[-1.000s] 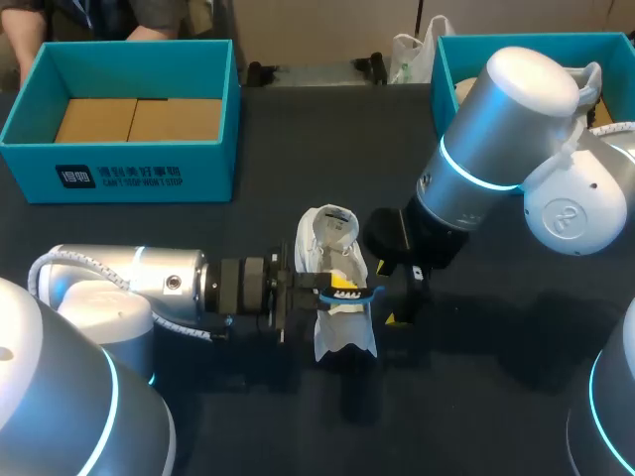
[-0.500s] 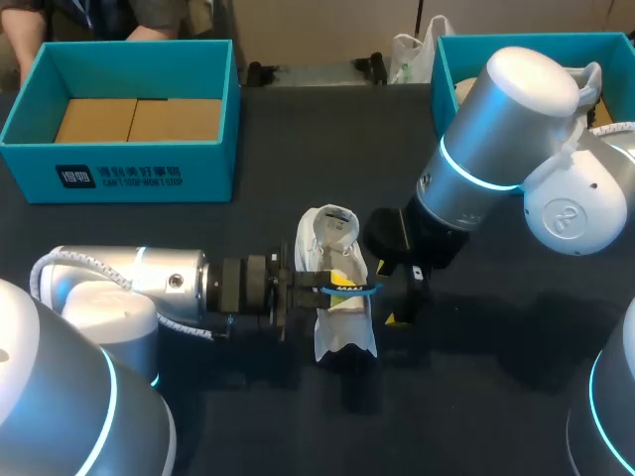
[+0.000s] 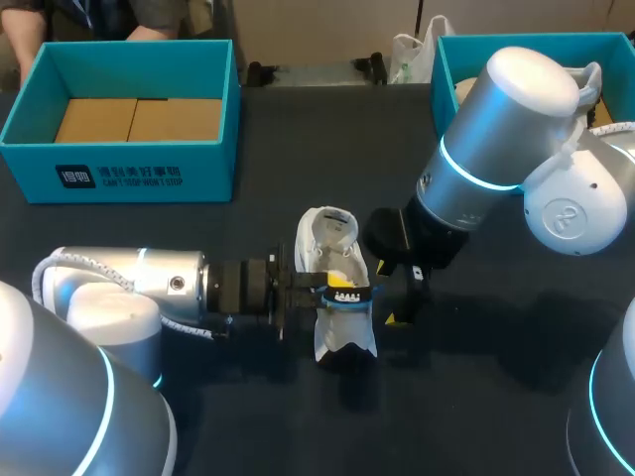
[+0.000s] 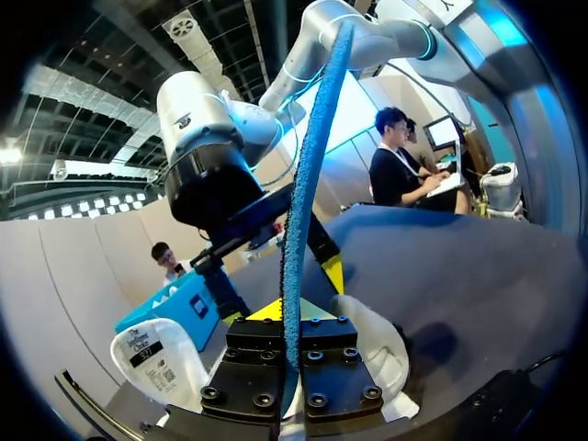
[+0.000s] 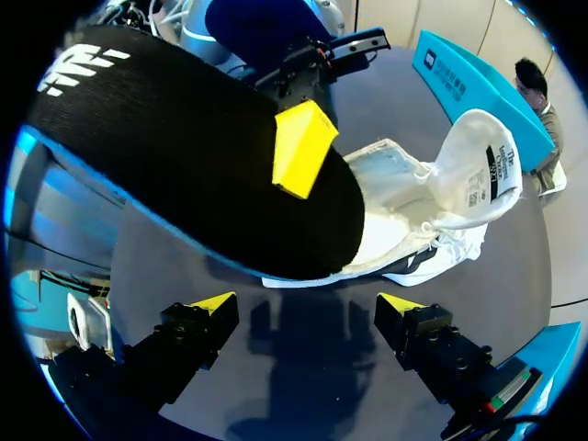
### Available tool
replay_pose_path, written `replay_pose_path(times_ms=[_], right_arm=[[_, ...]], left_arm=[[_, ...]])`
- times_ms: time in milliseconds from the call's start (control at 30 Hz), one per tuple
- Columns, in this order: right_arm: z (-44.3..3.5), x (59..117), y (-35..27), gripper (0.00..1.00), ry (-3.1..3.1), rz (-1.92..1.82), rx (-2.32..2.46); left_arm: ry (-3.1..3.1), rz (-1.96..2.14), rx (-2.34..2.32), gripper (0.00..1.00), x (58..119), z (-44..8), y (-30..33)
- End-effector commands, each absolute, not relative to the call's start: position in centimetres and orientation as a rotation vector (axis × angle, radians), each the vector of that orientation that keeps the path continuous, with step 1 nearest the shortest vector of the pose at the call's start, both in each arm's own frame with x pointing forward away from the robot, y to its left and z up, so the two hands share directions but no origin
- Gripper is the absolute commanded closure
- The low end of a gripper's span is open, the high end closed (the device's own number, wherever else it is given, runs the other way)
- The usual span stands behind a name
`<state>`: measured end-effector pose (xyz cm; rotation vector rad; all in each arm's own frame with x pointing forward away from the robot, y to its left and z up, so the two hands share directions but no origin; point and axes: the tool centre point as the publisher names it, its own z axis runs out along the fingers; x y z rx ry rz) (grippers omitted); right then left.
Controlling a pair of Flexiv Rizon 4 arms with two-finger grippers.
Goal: Take the shoe out of the shoebox, open the shoe tongue, remove and reinsert the insole, then place the shoe into the shoebox
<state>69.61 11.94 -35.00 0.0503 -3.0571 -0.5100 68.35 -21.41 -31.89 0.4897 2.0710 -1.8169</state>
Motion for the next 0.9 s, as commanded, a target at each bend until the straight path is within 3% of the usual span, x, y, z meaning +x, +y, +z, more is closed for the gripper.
replay_pose_path(times_ms=[33,900], right_arm=[[-35.1,69.5,12.0,0.0,-3.059,-0.511,0.051],[-35.1,69.5,12.0,0.0,-3.059,-0.511,0.051]], left_arm=[[2.062,-1.808,0.511,1.0,68.8,-32.7,-21.8],[2.076,-1.575,0.515,1.0,72.2,-36.1,-22.1]])
